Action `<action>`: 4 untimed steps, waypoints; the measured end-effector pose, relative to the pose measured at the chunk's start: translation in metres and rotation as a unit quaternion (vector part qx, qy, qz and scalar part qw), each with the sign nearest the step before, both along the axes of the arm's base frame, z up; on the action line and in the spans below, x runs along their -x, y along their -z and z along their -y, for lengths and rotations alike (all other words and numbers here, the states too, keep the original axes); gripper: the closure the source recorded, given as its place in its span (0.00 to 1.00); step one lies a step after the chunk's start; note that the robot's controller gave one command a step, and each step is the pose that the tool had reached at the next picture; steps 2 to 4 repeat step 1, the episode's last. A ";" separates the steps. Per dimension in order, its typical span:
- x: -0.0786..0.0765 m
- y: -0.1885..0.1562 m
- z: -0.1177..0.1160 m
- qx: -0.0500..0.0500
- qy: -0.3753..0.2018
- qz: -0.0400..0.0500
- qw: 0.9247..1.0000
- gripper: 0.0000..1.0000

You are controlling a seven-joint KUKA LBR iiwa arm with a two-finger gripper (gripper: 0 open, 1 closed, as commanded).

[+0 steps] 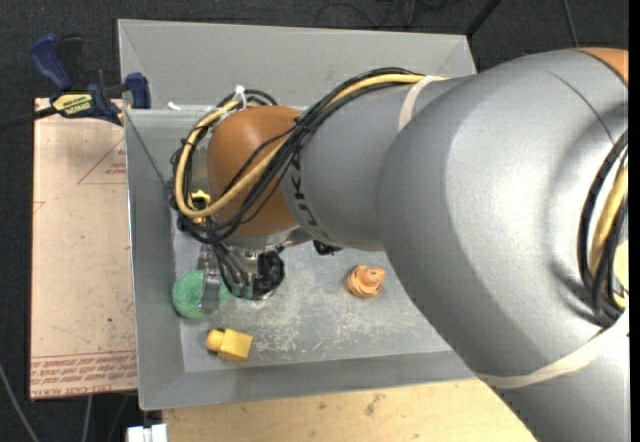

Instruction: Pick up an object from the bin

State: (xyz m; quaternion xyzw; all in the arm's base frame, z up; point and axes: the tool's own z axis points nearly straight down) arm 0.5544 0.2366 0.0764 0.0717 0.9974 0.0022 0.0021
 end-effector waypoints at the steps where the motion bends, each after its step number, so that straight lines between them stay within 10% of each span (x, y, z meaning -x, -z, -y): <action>1: 0.001 -0.006 0.000 0.001 0.000 -0.002 1.000 1.00; 4: 0.001 -0.006 0.000 0.001 0.000 -0.002 1.000 1.00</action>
Offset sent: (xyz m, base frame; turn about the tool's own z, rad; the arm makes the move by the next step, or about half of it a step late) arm -0.0002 0.0001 0.0483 0.0000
